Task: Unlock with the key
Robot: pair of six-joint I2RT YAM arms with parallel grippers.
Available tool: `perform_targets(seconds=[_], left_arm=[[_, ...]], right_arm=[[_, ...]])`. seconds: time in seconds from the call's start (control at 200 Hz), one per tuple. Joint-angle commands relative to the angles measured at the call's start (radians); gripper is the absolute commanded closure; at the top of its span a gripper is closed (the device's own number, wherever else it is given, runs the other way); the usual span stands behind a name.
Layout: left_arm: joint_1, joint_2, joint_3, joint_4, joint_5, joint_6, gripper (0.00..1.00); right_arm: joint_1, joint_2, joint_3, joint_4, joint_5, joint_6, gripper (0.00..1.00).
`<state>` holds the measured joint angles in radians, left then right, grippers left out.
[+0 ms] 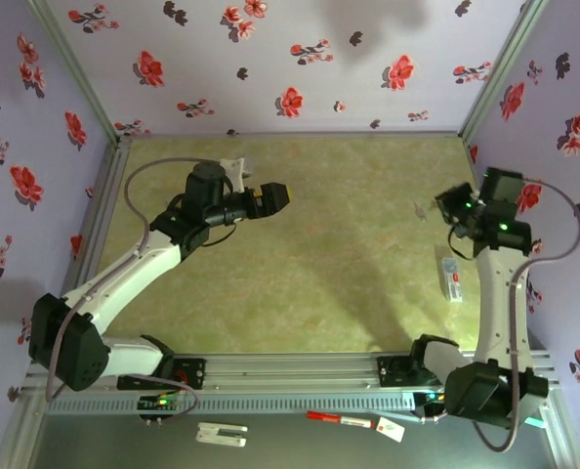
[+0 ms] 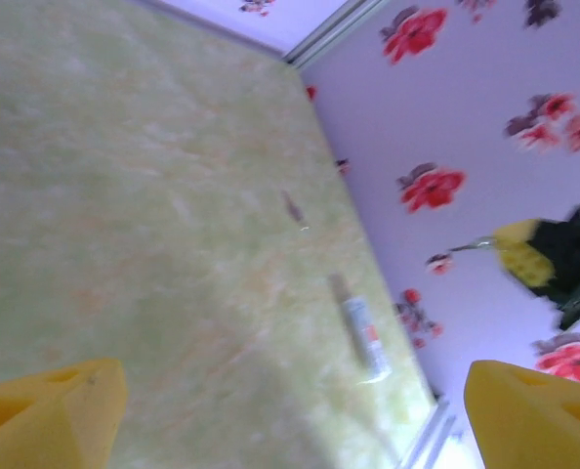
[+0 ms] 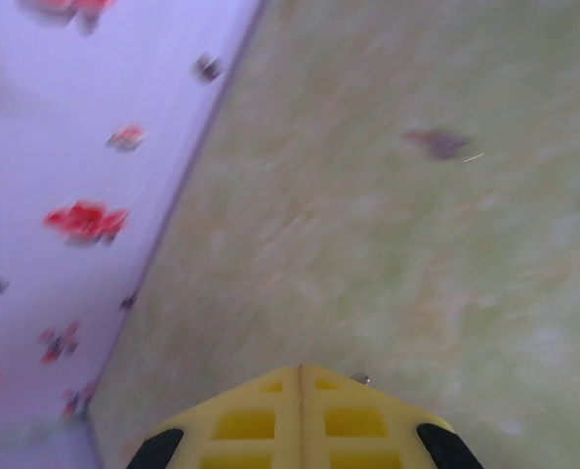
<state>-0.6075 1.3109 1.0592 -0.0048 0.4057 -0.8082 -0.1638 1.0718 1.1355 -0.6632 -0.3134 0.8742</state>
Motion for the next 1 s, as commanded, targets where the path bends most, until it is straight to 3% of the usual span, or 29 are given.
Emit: perform_targets(seconds=[0.0,0.19,0.285,0.365,0.875,0.995], left_arm=[[-0.023,0.014,-0.03,0.254,0.056,-0.198,0.1],[-0.053,0.049,-0.1,0.502,0.048,-0.239,0.1],[-0.072,0.074,-0.142,0.635,0.047,-0.248,0.09],[-0.074,0.108,-0.15,0.644,0.032,-0.297,0.09],[-0.099,0.234,-0.206,0.797,-0.017,-0.961,0.13],[-0.109,0.246,-0.218,0.806,-0.027,-1.045,0.14]], right_arm=[[0.172,0.038,0.031,0.188,-0.05,0.124,1.0],[0.422,0.141,0.113,0.28,-0.032,0.156,1.0],[0.489,0.172,0.112,0.349,-0.039,0.195,1.0],[0.533,0.191,0.114,0.374,-0.038,0.201,1.0],[0.641,0.189,-0.029,0.557,-0.046,0.149,1.0],[0.658,0.192,-0.06,0.61,-0.05,0.156,1.0]])
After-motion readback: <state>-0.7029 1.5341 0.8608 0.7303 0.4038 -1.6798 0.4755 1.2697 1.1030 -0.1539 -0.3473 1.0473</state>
